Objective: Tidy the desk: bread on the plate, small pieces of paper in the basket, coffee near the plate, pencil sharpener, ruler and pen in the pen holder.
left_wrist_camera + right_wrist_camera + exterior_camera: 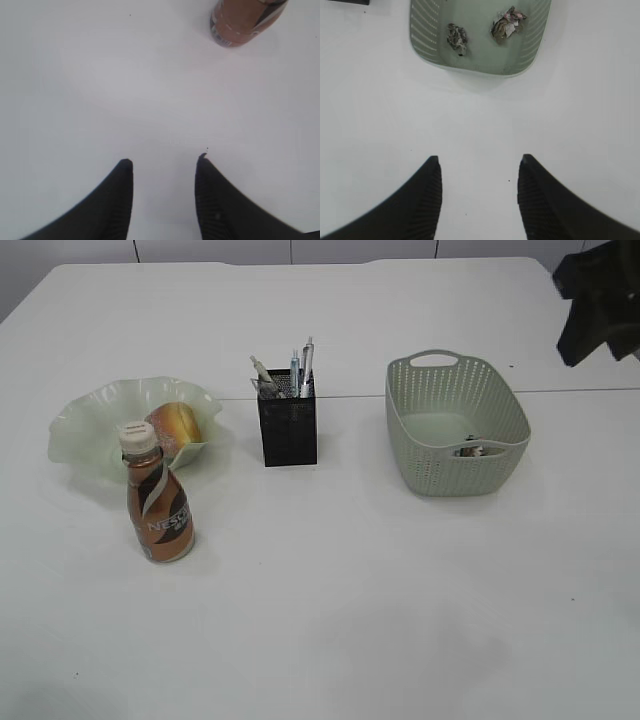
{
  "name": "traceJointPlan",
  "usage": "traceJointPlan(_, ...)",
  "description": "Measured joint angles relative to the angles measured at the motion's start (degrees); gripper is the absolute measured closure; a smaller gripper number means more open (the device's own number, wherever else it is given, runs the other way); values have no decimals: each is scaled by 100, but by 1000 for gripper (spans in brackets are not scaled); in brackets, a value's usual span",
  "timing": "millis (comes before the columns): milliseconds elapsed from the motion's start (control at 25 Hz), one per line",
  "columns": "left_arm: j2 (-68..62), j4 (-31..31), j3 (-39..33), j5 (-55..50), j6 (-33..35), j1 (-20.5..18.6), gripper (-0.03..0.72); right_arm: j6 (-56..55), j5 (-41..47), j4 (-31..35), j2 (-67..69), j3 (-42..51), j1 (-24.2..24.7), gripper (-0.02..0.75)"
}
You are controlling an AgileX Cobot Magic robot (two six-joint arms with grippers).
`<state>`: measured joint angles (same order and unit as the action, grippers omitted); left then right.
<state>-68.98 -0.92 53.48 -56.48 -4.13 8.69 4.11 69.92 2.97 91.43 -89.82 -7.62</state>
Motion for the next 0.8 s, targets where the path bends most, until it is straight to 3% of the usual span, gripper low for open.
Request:
traceJointPlan(440,1925,728,0,-1154,-775,0,381,137,-221,-40,-2574,1855,0,374)
traceJointPlan(800,3605,1058,0,-1572,-1057,0,381,-370,-270,-68,-4415,2605,0,374)
